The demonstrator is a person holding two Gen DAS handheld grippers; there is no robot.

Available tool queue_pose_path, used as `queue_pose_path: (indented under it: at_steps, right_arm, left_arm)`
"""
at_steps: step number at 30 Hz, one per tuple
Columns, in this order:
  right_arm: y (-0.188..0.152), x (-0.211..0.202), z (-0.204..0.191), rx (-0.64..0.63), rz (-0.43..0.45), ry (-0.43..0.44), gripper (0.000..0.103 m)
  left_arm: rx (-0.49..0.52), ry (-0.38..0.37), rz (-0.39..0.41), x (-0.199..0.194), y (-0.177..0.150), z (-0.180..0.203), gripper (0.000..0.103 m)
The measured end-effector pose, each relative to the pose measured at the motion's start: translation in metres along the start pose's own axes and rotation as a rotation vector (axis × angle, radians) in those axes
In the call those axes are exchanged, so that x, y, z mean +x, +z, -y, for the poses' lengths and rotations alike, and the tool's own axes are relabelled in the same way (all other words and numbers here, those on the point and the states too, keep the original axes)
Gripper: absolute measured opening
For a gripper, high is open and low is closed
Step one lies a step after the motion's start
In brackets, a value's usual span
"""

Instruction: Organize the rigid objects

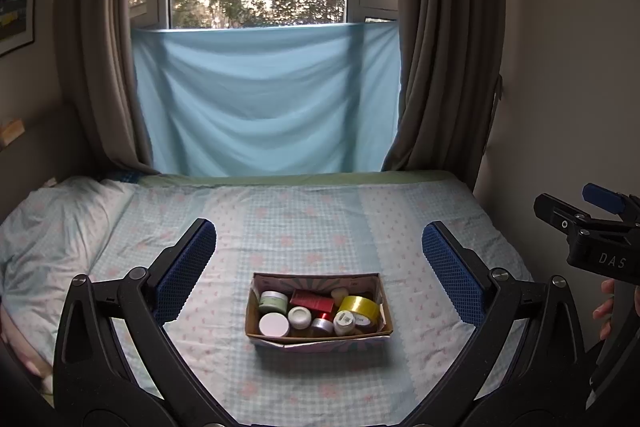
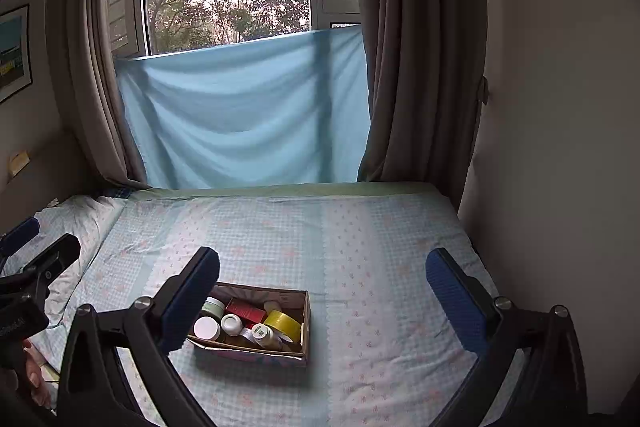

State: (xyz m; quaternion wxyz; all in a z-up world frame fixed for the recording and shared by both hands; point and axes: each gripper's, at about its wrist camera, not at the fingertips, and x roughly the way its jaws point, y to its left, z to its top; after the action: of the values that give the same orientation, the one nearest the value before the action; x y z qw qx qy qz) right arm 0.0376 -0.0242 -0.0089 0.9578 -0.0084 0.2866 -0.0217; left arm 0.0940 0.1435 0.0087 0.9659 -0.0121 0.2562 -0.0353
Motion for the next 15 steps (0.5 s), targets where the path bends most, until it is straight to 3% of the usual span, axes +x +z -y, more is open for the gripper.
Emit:
queue_pose_path:
  at_steps: [15]
  right_arm:
    - [0.0015,-0.0014,0.0009,-0.003,0.007,-0.012,0.103]
  left_arm:
    - [0.001,0.003,0.013,-0.0043,0.0000,-0.0032,0.103]
